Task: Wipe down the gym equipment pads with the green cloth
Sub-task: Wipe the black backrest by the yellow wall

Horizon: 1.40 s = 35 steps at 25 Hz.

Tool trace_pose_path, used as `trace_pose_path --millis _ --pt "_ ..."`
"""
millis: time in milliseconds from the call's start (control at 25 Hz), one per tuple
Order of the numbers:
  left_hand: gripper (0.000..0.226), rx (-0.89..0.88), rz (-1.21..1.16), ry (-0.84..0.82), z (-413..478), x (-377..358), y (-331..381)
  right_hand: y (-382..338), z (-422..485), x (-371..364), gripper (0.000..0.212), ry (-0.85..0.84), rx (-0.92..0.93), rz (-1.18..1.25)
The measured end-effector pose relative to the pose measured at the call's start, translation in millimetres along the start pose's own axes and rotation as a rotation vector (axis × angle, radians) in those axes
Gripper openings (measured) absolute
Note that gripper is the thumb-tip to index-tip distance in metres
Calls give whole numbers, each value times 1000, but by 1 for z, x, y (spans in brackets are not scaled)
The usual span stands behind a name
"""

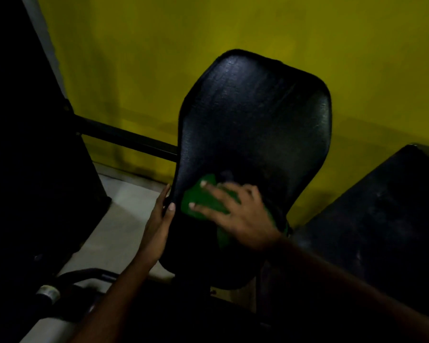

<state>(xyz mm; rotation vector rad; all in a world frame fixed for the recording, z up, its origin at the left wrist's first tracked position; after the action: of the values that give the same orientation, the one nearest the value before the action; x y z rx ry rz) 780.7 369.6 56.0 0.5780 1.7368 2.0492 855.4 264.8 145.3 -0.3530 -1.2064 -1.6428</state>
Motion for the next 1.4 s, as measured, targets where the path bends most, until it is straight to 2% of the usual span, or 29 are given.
trace_pose_path --millis 80,120,200,240,360,520,720,840,960,1040,1160,1240,1320,1400 --pt "59 35 53 -16 1 -6 -14 62 14 19 54 11 -46 -115" --pt "58 56 88 -5 0 -7 -21 96 24 30 56 78 -94 -173" --pt "53 49 107 16 -3 -8 -21 127 31 26 60 42 -143 -234" --pt "52 34 116 29 -4 -7 -20 125 26 15 61 -3 -160 -243" --pt "51 41 92 38 -3 -7 -26 95 3 2 58 103 -148 -193" --pt "53 12 84 56 -1 -6 -32 63 -23 -3 57 148 -162 -154" --pt "64 15 90 77 -2 -7 -31 7 -73 -28 67 24 -257 -147" --pt "71 30 102 94 -1 -4 -37 -42 -106 -49 47 -39 -252 -80" --pt "68 85 62 70 0 -6 -40 -82 -125 -52 34 -102 -143 44" --pt "68 93 35 50 0 -6 -40 -72 -100 -36 38 -85 -106 72" --pt "69 111 -31 22 -3 -6 -45 4 -9 -7 54 83 -305 -104" --pt "65 124 -149 -27 -5 -8 -45 29 35 -14 64 56 -366 -113" --pt "63 166 -233 -70 -10 -4 -44 13 46 -28 66 21 -325 -88" --pt "52 239 -115 -32 -26 13 -49 -12 39 -39 65 17 -229 -104"
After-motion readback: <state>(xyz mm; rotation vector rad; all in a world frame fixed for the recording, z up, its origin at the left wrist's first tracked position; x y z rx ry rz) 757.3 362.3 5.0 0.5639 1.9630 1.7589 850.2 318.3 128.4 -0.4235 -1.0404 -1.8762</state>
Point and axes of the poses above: each hand's wrist, its own z-axis towards the middle knuckle, its own x-axis out of the back of the hand, y = z × x, the point moved 8 cm from there along z, towards the middle knuckle, and after that the axes turned 4 degrees about y, right-handed, at the moved point
